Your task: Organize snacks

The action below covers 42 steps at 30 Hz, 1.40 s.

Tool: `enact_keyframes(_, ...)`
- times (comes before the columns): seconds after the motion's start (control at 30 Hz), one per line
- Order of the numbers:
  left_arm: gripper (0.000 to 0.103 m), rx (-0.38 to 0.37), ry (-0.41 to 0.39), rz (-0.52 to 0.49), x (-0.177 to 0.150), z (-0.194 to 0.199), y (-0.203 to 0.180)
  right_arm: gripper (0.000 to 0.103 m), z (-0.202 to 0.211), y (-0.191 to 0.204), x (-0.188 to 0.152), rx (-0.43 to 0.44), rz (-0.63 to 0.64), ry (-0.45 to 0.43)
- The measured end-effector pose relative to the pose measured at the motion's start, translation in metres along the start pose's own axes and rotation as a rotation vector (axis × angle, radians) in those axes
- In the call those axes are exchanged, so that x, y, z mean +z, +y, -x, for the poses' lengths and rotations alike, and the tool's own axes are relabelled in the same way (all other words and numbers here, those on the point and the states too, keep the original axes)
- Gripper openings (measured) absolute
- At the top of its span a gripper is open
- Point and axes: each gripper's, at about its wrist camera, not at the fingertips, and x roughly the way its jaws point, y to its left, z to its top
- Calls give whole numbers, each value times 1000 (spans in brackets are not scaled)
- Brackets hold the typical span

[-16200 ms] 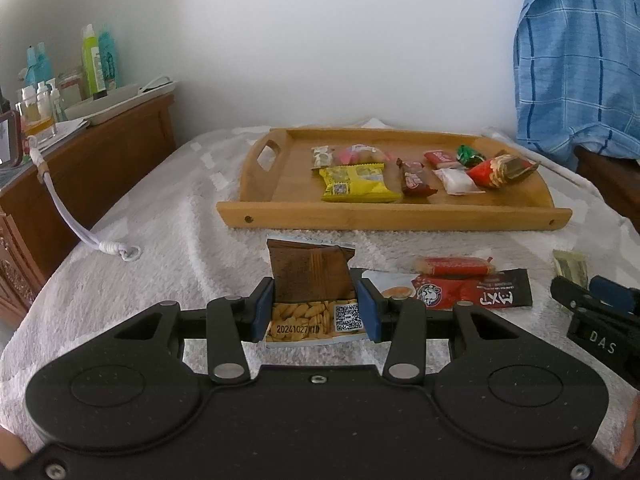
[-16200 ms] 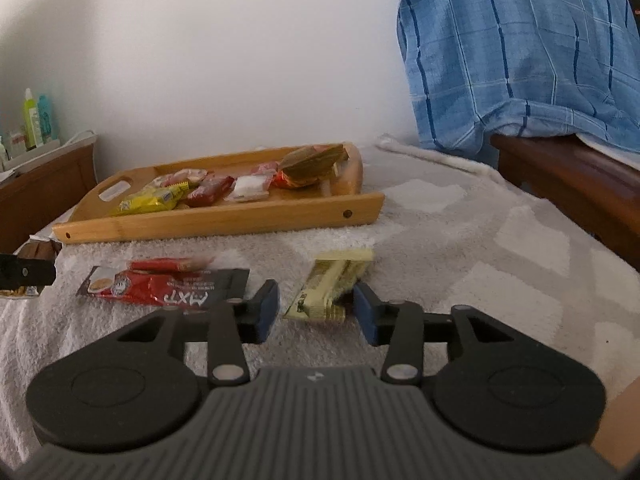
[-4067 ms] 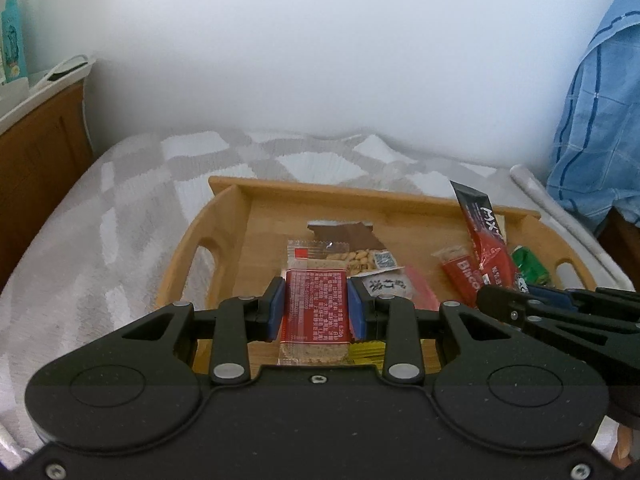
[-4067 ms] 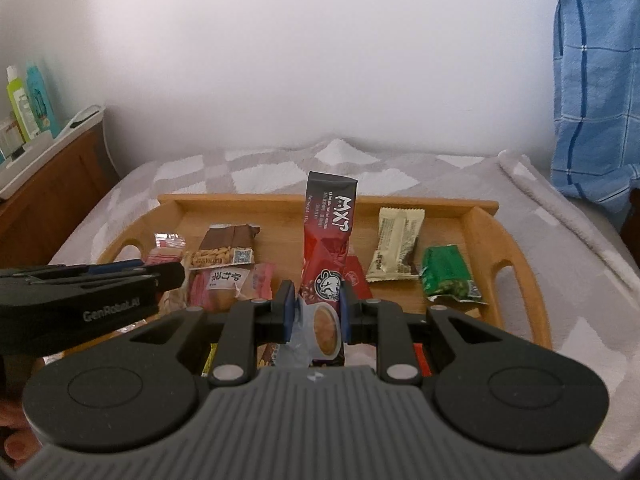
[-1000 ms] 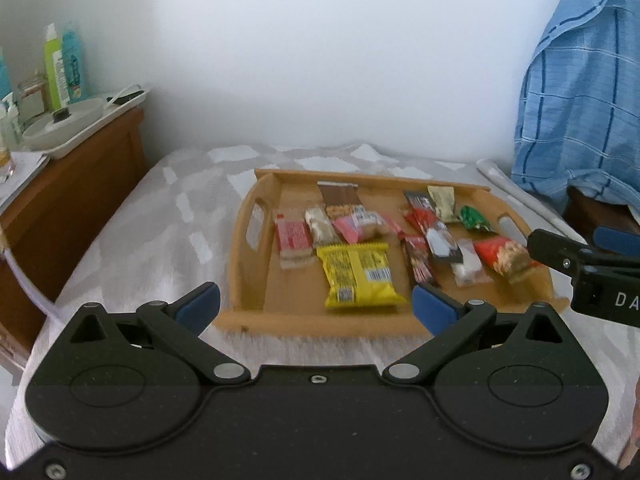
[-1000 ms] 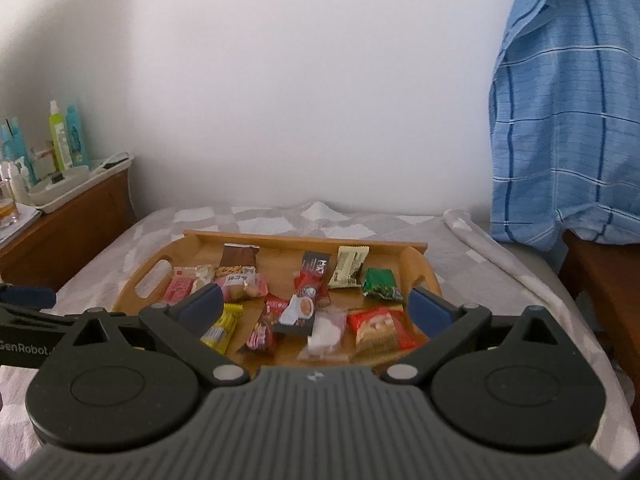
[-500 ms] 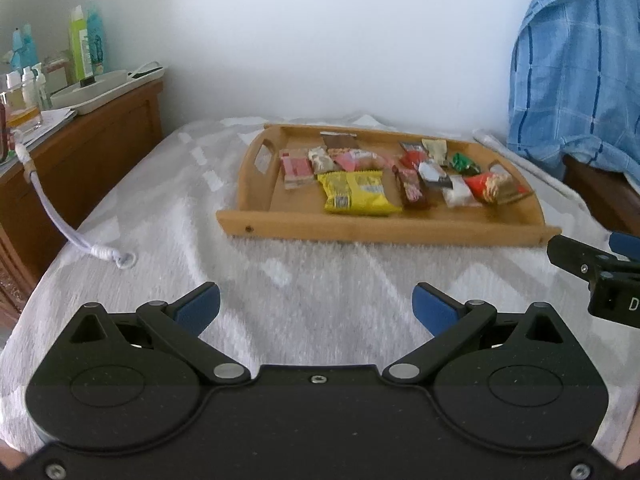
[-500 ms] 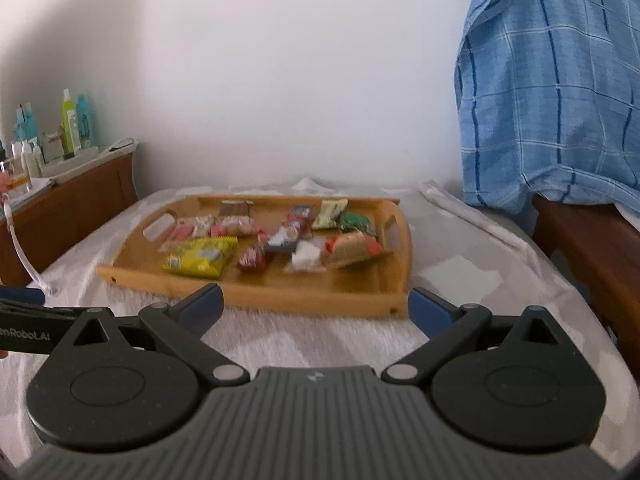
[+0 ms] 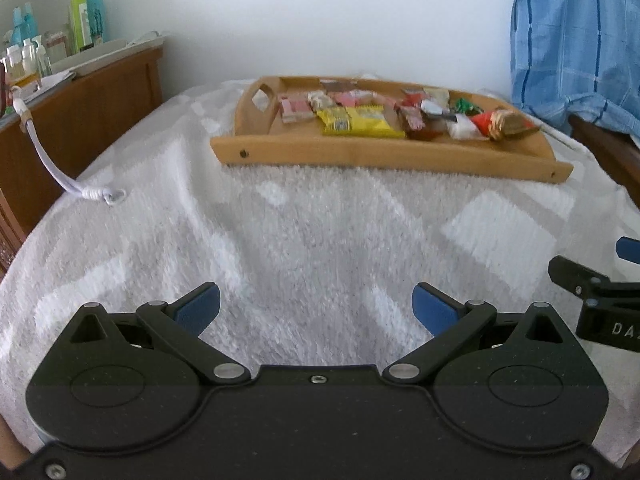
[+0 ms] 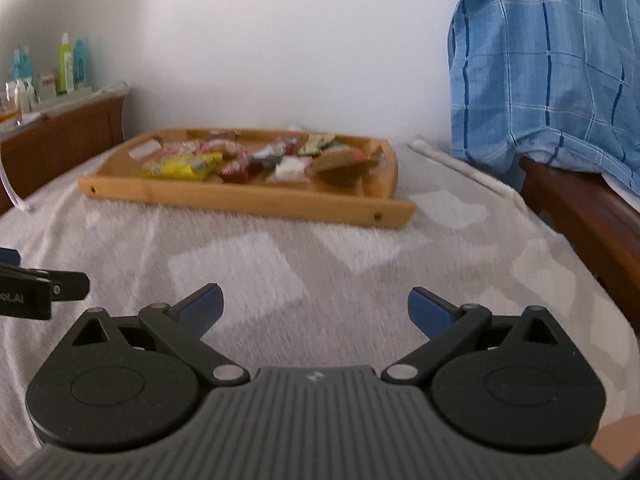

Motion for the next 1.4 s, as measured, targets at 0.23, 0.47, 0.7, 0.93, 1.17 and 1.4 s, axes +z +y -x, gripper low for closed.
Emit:
enact_keyframes(0.23,103,11,-41,-34,-12,-6,-7,103,-8,-4,-15,-5,-41,8)
enact_keyframes(0.47,103,4,-64,-22,-15,-5,-5,103,-9,-3,-18,-12,-38,-16)
enact_keyframes(0.7,103,2,-62,-17,-15,-5,-4,103,-8,-2,-20,-13,-33,-25)
enact_keyframes(0.93,103,0,-60,-11,-15,-5,-4,103,-8,-2,-20,-12,-33,-28)
enact_keyframes(1.17,103,-1,-60,-9,-15,-5,-3,103,-8,-2,-20,-12,-33,-28)
enact_keyframes(1.4,103,-1,-62,-6,-15,-5,-3,103,-8,-2,-20,-12,-33,-28)
